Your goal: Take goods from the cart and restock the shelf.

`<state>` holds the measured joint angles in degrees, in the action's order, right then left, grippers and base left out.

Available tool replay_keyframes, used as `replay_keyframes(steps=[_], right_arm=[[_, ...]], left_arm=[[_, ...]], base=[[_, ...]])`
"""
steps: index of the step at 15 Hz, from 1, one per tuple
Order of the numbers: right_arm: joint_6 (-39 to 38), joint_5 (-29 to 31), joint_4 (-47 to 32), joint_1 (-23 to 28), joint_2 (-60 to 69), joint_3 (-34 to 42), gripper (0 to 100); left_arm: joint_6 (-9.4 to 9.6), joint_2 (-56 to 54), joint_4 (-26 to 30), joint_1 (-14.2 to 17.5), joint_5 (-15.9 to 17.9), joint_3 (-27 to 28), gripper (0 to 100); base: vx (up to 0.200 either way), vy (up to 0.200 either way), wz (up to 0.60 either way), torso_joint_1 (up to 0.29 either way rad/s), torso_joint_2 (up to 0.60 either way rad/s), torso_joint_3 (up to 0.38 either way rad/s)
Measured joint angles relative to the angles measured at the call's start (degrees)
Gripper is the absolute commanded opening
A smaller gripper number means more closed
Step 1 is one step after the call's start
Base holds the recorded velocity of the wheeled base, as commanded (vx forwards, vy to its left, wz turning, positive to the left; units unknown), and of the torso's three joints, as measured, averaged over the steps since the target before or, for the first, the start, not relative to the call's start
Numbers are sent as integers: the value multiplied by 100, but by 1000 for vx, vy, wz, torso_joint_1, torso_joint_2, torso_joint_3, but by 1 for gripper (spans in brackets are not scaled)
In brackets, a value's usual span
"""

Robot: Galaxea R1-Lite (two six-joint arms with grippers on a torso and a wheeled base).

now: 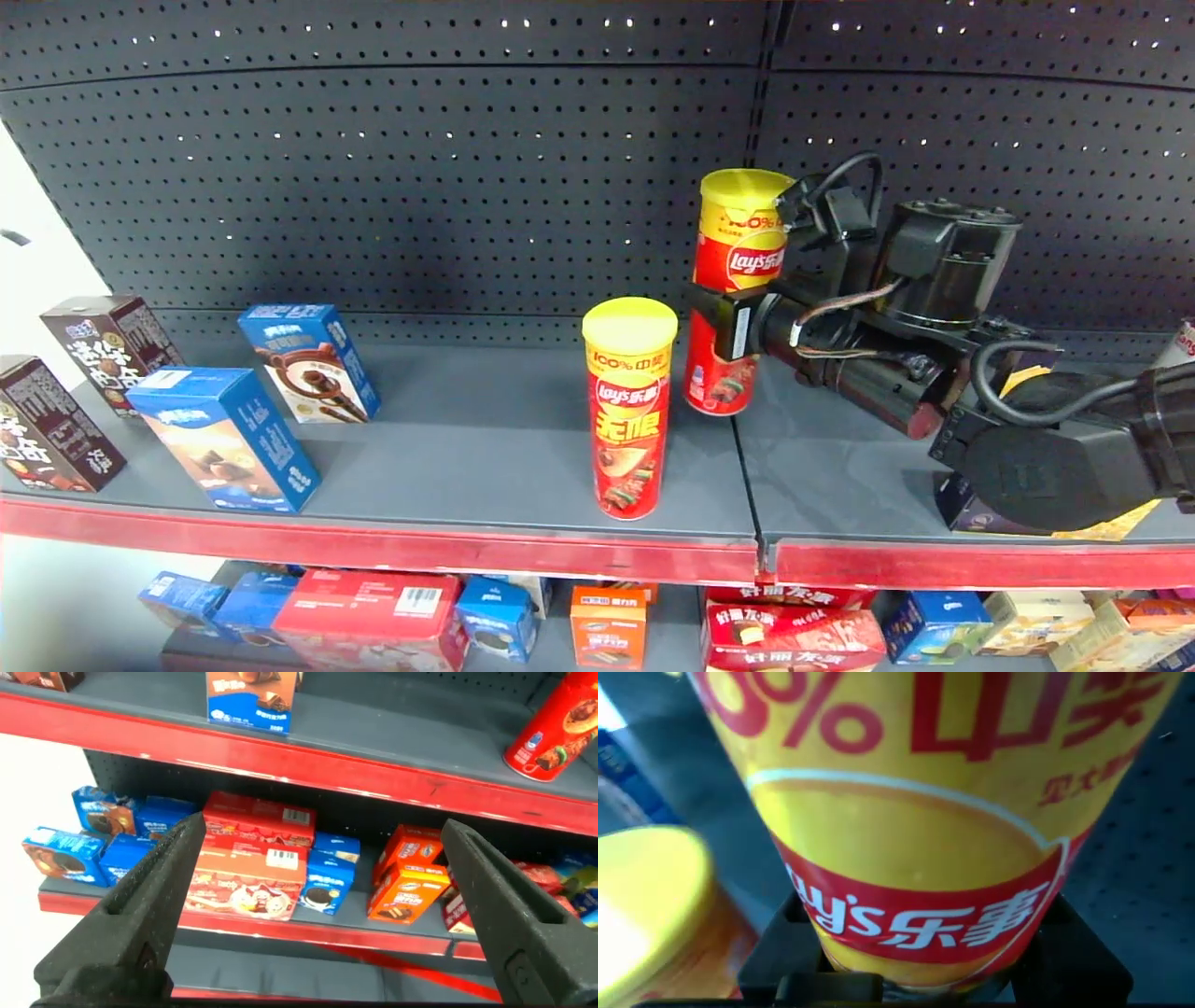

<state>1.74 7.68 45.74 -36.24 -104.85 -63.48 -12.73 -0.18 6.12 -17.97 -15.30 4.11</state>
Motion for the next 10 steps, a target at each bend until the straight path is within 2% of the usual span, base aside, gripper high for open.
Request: replay_keyframes(steps=[4,8,10], right_arm=[[9,-156,152,516,-132,-55,0],[17,-1041,119,723,-221,-66,0],[50,-1257,133,758,-302,-74,0]], left_arm=[[-16,2,-5,-2,-5,-6,100],[-18,2,-5,-2,-5,-6,100],[-11,2,-7,-5,9,-6,100]], base=[[0,0,0,0,0,0],[0,0,0,0,0,0],[0,0,0,0,0,0]])
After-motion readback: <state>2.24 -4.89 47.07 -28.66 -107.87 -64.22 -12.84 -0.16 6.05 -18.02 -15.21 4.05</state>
